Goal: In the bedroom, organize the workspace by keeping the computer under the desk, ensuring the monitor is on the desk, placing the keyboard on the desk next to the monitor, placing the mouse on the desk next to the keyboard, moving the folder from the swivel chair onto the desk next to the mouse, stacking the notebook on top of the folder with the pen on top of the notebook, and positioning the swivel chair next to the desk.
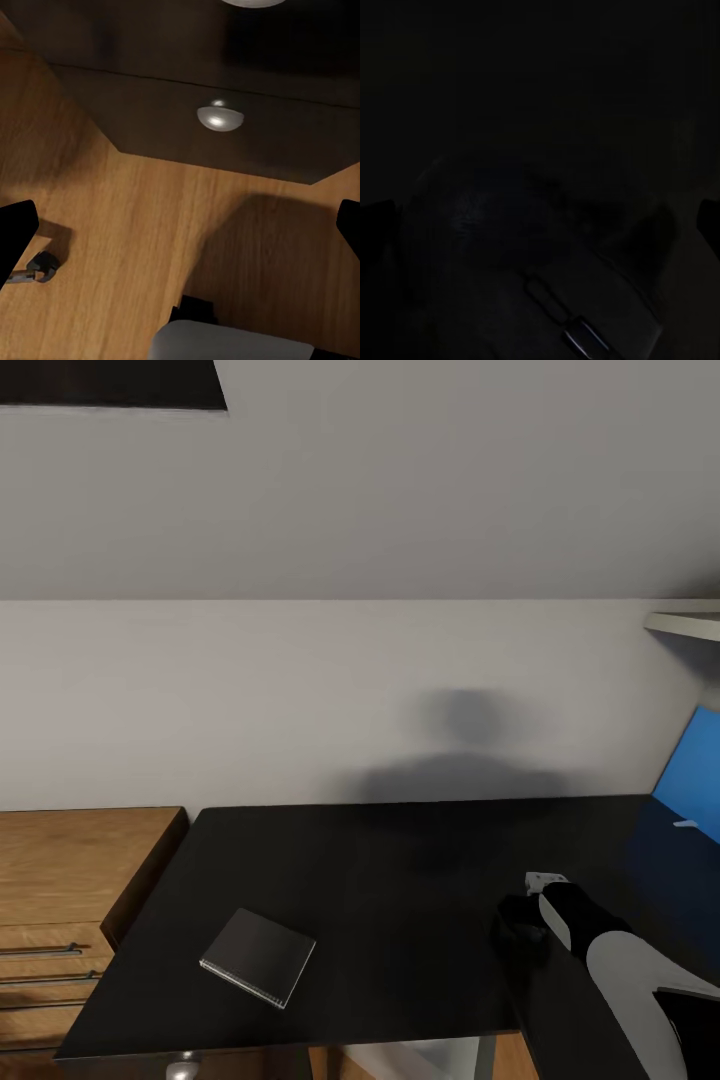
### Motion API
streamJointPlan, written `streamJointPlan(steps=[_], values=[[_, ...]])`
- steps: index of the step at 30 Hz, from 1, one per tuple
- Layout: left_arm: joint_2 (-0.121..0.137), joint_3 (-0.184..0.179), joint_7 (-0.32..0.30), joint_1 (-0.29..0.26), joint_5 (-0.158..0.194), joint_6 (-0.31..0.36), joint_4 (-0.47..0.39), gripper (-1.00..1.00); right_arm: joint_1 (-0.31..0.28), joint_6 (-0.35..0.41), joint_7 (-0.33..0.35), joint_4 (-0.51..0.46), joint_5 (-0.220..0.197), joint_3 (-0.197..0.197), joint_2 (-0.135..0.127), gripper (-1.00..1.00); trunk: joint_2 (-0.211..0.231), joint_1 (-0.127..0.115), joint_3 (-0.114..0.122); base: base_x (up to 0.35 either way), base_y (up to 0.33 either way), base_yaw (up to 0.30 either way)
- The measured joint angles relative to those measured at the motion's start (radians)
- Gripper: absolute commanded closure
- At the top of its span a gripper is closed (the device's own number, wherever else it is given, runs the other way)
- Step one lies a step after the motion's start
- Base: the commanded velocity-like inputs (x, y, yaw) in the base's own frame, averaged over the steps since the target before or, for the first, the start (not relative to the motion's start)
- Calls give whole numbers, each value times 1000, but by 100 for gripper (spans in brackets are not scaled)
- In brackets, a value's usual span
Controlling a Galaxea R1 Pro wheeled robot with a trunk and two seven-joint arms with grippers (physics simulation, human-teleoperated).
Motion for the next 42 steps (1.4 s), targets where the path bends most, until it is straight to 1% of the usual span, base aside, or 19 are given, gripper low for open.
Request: streamJointPlan(steps=[12, 25, 42], values=[[1, 0, 0, 0, -1, 0, 0, -100, 0, 0, 0, 2, 2, 0, 0, -100, 0, 0, 0, -3, 0, 0], [1, 0, 0, 0, -2, 0, 0, -100, 0, -1, -1, 6, 2, 1, 2, -100, 0, 0, 0, -76, 0, 0], [2, 0, 0, 0, -1, 0, 0, -100, 0, -13, -1, 7, 2, 1, 2, -100, 0, 0, 0, -5, 0, 0]])
